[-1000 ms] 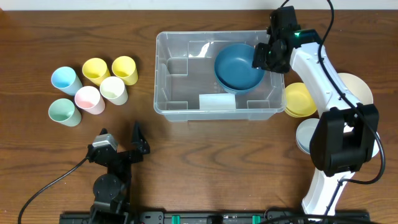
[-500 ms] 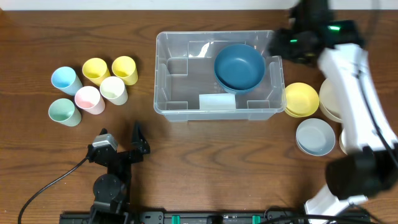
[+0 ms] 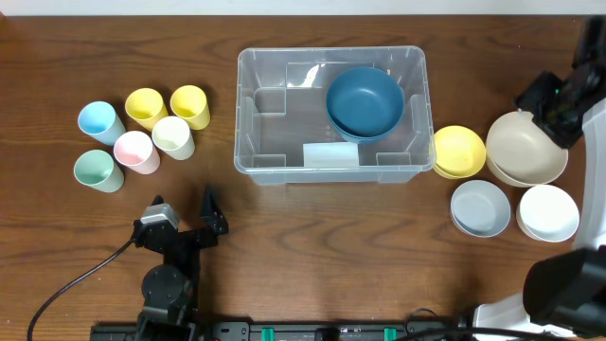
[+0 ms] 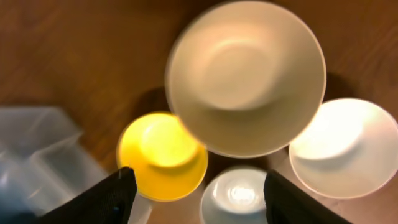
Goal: Pack container
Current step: 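Move the right gripper to the beige bowl and grasp its rim, then carry the beige bowl into the bin onto the teal bowls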
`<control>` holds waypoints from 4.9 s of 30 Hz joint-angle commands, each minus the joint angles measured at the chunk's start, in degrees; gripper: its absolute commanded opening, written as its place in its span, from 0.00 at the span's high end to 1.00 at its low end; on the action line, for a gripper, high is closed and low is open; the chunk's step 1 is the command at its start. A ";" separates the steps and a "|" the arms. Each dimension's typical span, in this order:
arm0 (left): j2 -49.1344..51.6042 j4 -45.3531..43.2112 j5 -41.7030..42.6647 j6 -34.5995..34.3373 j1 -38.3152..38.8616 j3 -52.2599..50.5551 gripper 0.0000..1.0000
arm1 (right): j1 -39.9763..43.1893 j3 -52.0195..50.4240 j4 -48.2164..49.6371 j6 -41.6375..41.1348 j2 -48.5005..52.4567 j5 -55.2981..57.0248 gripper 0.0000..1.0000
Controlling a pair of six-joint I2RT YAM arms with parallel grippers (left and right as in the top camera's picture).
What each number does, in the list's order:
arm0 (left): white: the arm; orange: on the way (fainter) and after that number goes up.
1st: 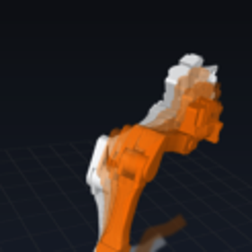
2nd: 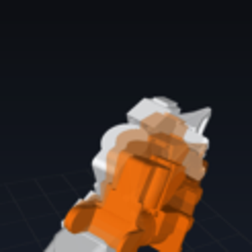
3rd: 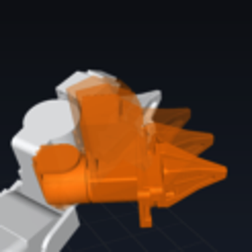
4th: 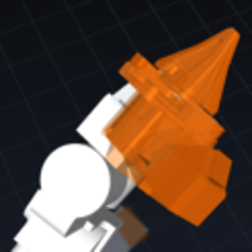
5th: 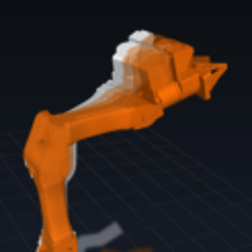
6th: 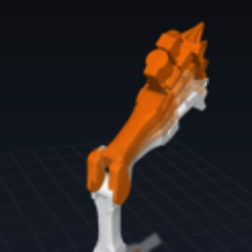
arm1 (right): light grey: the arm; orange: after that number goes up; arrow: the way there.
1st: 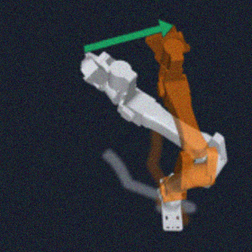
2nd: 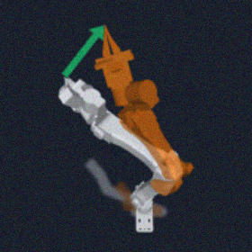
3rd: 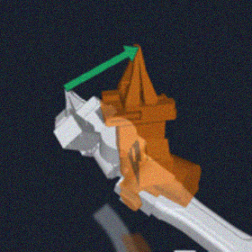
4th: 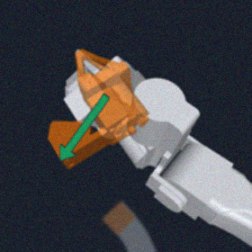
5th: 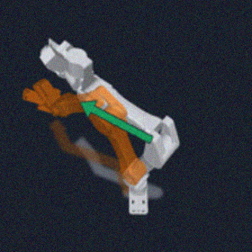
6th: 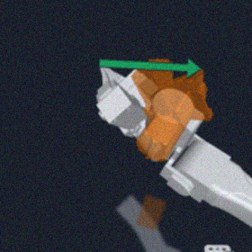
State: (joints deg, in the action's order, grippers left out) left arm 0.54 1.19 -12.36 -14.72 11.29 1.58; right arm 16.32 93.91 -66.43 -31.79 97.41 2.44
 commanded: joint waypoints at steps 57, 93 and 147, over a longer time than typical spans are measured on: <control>-0.31 1.73 -0.68 0.94 -0.28 -1.36 0.02 | -2.32 -22.73 40.30 1.18 0.46 -7.30 0.39; -0.31 1.73 -0.68 0.94 -0.28 -1.36 0.02 | 1.36 -20.79 44.72 4.04 4.04 -5.29 0.99; -0.31 1.73 -0.66 0.94 -0.28 -1.36 0.02 | -43.76 -18.01 51.60 13.64 2.99 1.60 0.37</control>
State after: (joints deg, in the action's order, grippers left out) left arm 0.54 1.19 -12.38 -14.72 11.29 1.58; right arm -27.22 74.74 -14.92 -18.59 101.27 3.66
